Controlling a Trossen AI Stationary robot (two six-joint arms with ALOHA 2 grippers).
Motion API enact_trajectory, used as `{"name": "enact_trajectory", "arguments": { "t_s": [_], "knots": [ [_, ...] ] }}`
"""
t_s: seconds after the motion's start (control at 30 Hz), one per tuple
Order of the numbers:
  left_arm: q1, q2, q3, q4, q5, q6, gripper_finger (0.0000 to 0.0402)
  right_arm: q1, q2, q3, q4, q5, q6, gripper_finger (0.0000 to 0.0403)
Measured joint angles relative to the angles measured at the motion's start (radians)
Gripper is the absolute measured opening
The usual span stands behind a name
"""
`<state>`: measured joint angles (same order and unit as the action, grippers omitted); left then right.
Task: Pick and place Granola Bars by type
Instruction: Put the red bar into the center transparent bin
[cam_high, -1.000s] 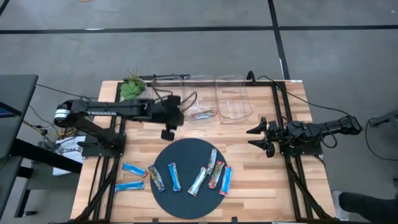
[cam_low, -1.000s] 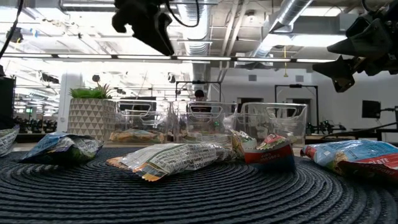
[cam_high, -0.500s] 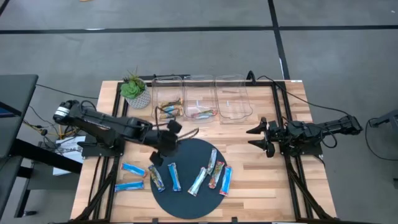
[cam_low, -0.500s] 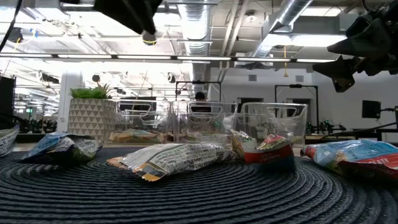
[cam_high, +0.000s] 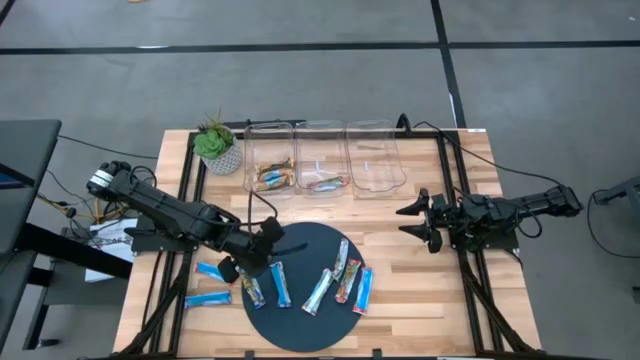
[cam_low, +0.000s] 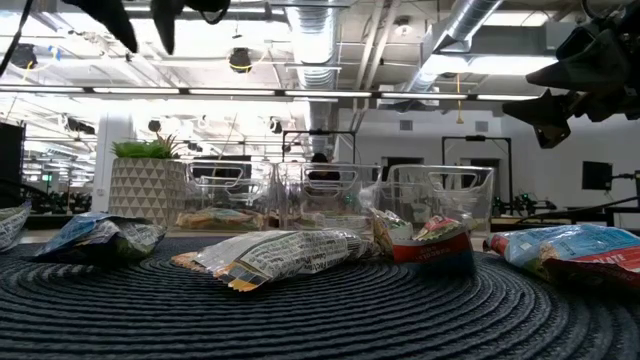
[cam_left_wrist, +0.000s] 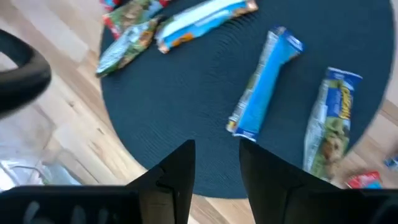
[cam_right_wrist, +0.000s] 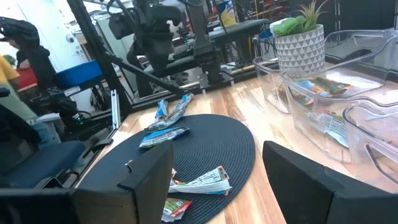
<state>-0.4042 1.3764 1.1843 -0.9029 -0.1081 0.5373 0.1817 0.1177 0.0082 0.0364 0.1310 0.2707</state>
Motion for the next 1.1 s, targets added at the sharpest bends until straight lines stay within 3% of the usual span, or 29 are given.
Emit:
{"name": "enact_trajectory", "arguments": {
  "t_s": [0.2,0.37,0.7,1.1],
  "knots": [
    [-0.028,0.010,0.001,-0.043,0.036,-0.011,0.0119,0.000,0.000,0.000,0.000,0.000,0.000,0.0244],
    [-0.063,0.017,0.001,-0.106,0.069,-0.119,0.0119,0.000,0.000,0.000,0.000,0.000,0.000,0.0244],
    [-0.069,0.033,0.000,-0.227,0.252,-0.577,0.0119,0.000,0.000,0.000,-0.001,0.000,0.000,0.0244],
    [-0.107,0.033,-0.042,-0.319,0.300,-0.966,0.0119,0.000,0.000,0.000,0.000,0.000,0.000,0.0244]
  ]
}}
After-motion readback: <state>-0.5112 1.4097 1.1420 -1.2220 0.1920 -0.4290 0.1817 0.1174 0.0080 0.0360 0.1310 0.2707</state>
